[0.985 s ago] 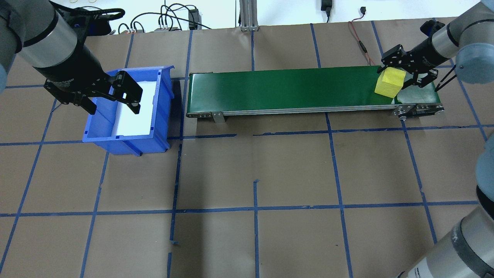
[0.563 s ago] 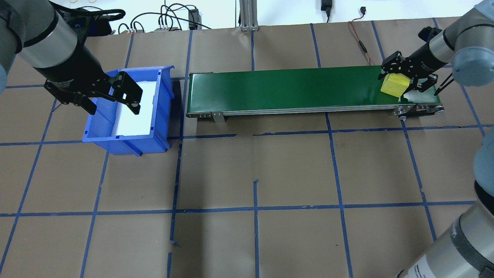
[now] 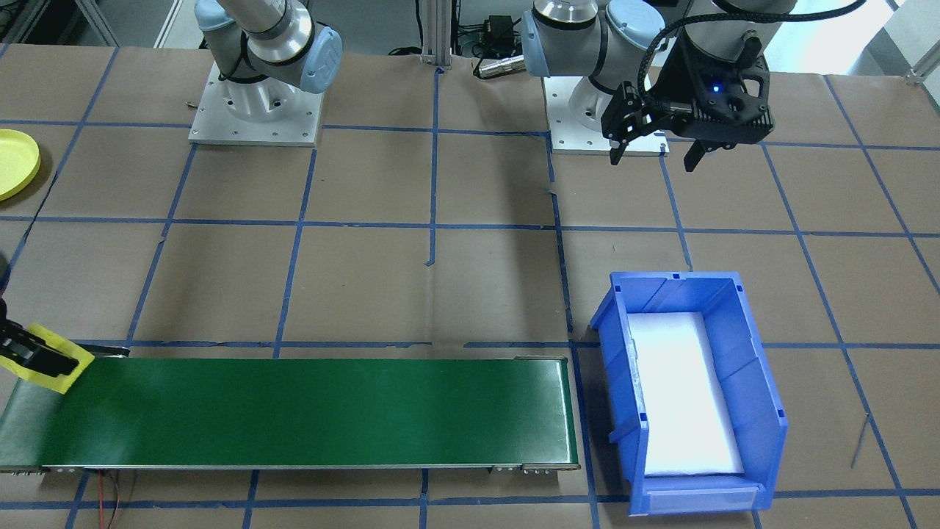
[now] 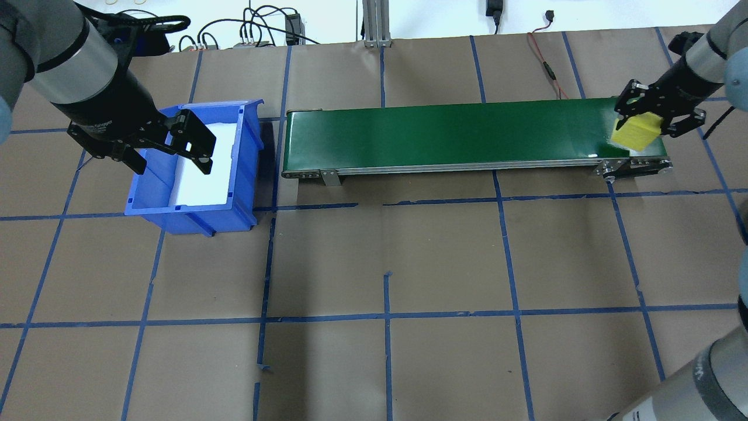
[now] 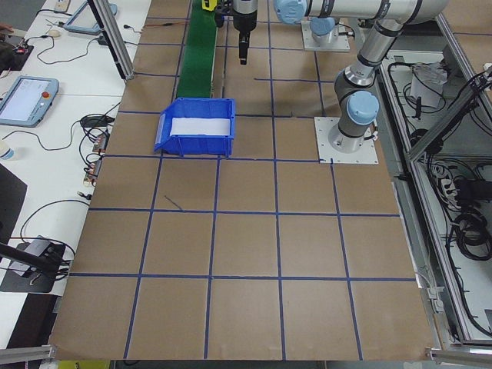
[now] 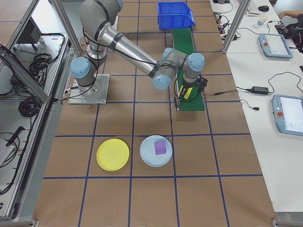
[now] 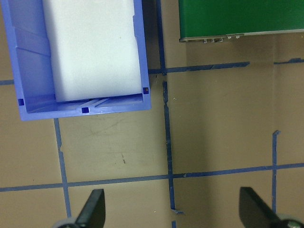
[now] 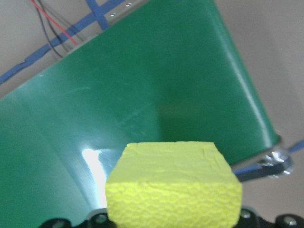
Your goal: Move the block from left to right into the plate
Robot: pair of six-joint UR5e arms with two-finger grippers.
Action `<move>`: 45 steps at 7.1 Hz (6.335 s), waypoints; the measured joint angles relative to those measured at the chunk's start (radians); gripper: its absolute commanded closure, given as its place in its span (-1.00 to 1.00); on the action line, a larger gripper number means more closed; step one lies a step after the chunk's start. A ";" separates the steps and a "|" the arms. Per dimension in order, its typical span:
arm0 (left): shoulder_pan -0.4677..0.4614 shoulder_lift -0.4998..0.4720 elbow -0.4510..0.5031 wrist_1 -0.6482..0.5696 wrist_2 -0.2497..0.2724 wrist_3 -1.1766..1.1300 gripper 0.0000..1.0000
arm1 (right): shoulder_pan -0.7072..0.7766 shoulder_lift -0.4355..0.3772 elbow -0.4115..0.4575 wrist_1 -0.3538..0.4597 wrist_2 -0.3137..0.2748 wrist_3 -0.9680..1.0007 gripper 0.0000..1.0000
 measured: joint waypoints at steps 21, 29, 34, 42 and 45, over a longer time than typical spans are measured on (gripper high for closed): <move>0.000 0.003 -0.014 0.002 -0.001 -0.001 -1.00 | -0.798 -0.135 0.265 -0.096 0.003 -0.565 -1.00; 0.000 0.003 -0.014 0.002 -0.001 -0.001 -1.00 | -0.195 -0.412 -0.012 0.267 0.010 -0.454 -1.00; 0.000 0.003 -0.015 0.002 -0.002 -0.001 -1.00 | 0.457 -0.418 -0.004 0.258 0.013 0.046 -1.00; 0.000 0.004 -0.014 0.002 -0.001 -0.001 -1.00 | 0.580 -0.400 0.054 0.160 -0.043 0.257 -1.00; 0.000 0.004 -0.014 0.002 -0.001 -0.001 -1.00 | 0.581 -0.408 0.061 0.162 -0.143 0.253 -1.00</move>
